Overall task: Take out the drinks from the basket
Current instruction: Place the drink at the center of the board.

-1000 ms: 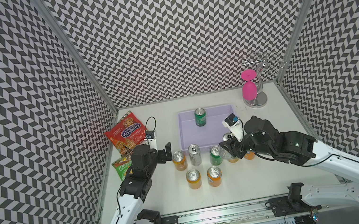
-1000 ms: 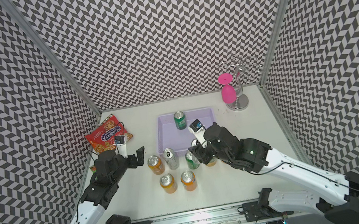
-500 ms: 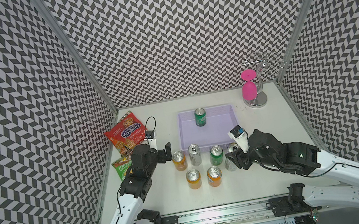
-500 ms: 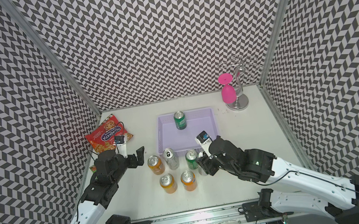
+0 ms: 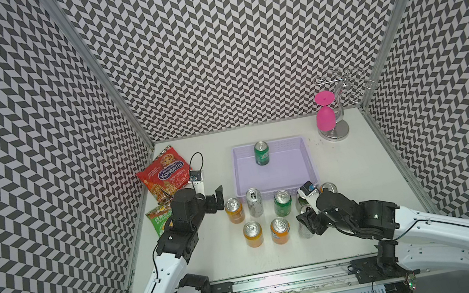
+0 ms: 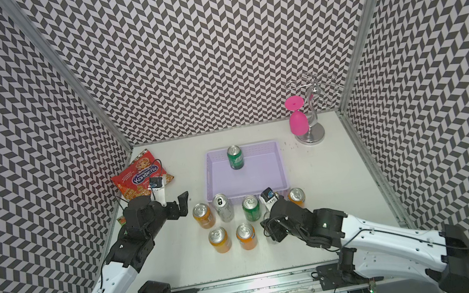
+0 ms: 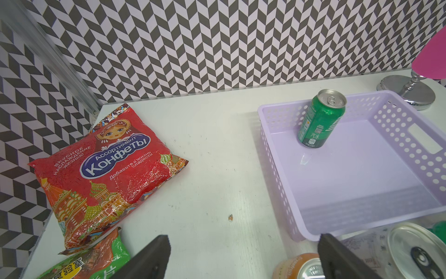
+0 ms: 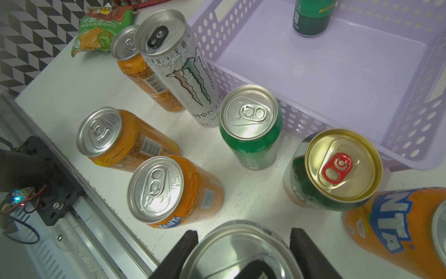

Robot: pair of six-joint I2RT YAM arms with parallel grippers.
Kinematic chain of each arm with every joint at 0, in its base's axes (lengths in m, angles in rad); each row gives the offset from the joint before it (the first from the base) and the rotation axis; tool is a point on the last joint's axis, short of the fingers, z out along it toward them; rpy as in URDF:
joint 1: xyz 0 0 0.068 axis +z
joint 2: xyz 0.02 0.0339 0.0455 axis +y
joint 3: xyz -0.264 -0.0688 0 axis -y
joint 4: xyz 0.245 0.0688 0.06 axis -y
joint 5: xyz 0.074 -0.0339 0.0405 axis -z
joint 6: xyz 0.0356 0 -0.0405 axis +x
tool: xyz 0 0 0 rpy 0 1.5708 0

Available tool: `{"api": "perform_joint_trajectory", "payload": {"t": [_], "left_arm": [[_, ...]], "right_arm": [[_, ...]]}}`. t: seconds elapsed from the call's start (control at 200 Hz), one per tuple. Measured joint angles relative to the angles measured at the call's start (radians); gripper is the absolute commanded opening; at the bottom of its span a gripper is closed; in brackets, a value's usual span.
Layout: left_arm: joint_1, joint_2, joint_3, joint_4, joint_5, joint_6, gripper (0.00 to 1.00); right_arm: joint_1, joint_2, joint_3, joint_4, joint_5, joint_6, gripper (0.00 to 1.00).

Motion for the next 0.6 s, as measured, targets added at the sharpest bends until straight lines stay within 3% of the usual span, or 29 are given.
{"api": "perform_joint_trajectory", "payload": {"t": [0.601], "left_arm": [[0.006, 0.0, 0.0, 0.0, 0.002, 0.0, 0.99]], "right_arm": [[0.004, 0.006, -0.074, 0.11, 0.003, 0.008, 0.58]]}}
